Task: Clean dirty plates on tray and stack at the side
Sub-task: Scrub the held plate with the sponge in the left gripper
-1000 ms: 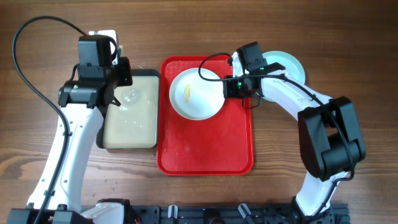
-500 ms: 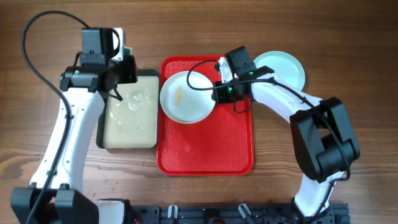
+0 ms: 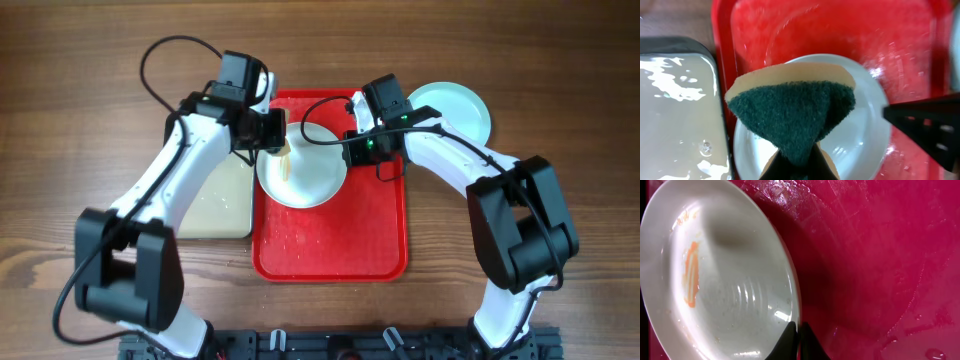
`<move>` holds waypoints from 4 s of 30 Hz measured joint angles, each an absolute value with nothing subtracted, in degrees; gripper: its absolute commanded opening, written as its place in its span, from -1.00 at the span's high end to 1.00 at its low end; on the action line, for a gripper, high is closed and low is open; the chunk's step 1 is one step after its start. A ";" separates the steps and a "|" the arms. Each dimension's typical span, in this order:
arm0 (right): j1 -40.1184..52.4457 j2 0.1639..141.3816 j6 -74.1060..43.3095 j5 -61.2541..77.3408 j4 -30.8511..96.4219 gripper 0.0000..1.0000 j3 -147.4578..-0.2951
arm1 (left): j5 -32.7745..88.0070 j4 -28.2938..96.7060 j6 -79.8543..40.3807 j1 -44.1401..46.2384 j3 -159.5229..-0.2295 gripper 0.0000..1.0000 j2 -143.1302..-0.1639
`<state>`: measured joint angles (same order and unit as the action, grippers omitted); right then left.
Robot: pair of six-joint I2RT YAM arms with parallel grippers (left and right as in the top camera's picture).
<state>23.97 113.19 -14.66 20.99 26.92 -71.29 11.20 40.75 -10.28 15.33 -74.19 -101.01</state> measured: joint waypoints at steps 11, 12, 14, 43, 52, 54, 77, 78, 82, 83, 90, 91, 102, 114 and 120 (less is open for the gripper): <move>23.97 113.19 -14.20 19.84 26.48 0.62 -71.29 | 9.85 47.00 -11.73 15.70 -74.22 0.92 -105.73; 23.97 113.19 -14.20 19.70 26.48 0.61 -71.29 | 9.72 47.13 -12.36 15.77 -74.22 0.92 -105.75; 23.97 113.19 -14.17 19.46 26.50 0.70 -71.29 | 9.67 46.70 -13.65 16.03 -73.97 0.92 -105.78; 24.12 113.32 -14.90 18.35 26.46 0.92 -71.29 | 3.84 29.02 -18.44 20.45 -62.28 0.92 -106.48; 23.79 113.32 -15.14 17.02 26.48 0.92 -71.29 | 0.93 27.44 -20.53 23.31 -62.00 0.92 -106.67; 23.75 113.32 -15.14 16.36 26.48 0.91 -71.29 | 3.55 27.35 -20.51 23.31 -62.35 0.92 -106.96; 23.73 113.38 -15.14 16.97 26.48 0.91 -71.29 | -2.98 37.80 -13.56 25.34 -74.52 0.92 -107.18; 23.88 113.38 -15.14 17.12 26.48 0.91 -71.29 | -3.20 37.60 -13.32 25.34 -74.52 0.92 -108.12; 24.23 113.38 -15.14 17.96 26.46 0.91 -71.29 | -3.62 37.06 -12.10 25.34 -74.52 0.92 -112.77; 24.23 113.40 -15.14 17.98 26.46 0.92 -71.29 | -3.62 36.84 -12.03 25.34 -74.52 0.92 -113.36; 24.18 113.49 -15.14 17.93 26.55 0.91 -71.29 | 0.05 38.24 -11.09 24.95 -75.48 0.92 -114.43; 24.16 113.49 -15.14 17.91 26.57 0.91 -71.29 | 2.59 38.68 -10.46 24.64 -75.61 0.92 -114.45; 24.21 113.49 -15.14 18.00 26.48 0.92 -71.29 | 10.68 44.99 -7.44 24.75 -79.09 0.92 -108.60; 24.23 113.49 -15.14 18.00 26.48 0.91 -71.29 | -3.09 47.35 -8.49 20.88 -77.82 0.92 -110.98; 24.23 113.49 -15.14 18.00 26.48 0.91 -71.29 | -1.45 46.65 -9.74 20.14 -77.71 0.92 -114.06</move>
<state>24.23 113.49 -15.14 18.00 26.48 -71.29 -1.45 46.65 -9.74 20.14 -77.71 -114.06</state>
